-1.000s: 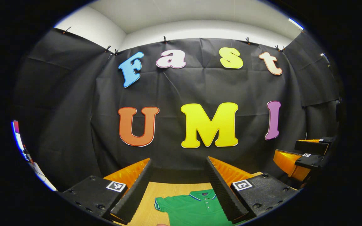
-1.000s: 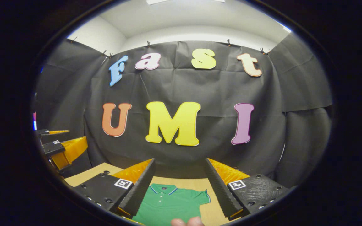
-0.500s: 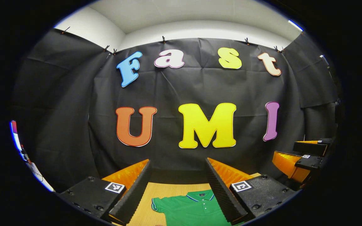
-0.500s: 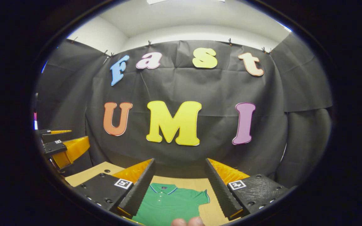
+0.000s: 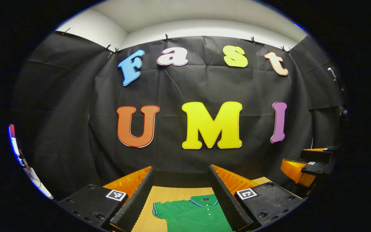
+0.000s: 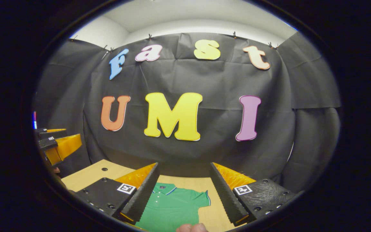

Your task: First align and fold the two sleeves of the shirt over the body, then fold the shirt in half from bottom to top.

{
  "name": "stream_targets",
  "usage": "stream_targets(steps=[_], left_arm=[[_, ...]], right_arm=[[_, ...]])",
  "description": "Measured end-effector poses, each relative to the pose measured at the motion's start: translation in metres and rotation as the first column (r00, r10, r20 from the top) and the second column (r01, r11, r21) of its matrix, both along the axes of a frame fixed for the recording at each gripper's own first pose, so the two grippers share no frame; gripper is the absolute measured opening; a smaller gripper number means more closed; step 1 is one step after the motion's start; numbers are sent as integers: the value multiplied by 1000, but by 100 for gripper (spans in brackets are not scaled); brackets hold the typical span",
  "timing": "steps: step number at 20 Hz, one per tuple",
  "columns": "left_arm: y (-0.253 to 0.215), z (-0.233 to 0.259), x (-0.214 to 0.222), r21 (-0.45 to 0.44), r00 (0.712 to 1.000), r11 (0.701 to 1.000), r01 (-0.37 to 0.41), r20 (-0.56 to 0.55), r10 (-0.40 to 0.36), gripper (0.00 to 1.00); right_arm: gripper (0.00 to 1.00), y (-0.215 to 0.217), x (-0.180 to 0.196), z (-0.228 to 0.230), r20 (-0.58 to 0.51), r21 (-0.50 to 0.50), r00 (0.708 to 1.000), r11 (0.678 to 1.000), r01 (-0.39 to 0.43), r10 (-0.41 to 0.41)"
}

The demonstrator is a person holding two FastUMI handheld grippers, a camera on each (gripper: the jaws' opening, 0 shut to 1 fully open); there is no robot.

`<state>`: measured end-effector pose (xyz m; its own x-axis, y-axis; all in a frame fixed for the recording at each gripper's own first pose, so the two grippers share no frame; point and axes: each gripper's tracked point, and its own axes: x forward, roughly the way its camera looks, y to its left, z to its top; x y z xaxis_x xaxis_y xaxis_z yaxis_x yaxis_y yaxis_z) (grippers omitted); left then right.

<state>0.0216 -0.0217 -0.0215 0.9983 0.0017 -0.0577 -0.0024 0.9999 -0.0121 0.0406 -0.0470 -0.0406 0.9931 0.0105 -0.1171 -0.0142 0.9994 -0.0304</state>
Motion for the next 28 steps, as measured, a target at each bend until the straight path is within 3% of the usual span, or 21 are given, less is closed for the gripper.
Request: stream_targets(steps=[9, 19, 24, 28], left_arm=[[-12, -15, 31, 28, 1000, 999, -16, -14, 16, 100], [-39, -24, 71, 39, 999, 999, 1, -34, 1, 100], [-49, -43, 86, 23, 997, 1000, -13, -75, 14, 100], [-45, -64, 92, 25, 992, 999, -43, -120, 46, 100]], right_arm=[[97, -66, 84, -95, -184, -3, 982, 999, 39, -39], [95, -120, 188, -245, -407, -8, 913, 999, 38, -38], [96, -126, 211, -316, -511, -7, 859, 1000, 0, -3], [95, -133, 226, -356, -546, -13, 838, 1000, -12, 3]])
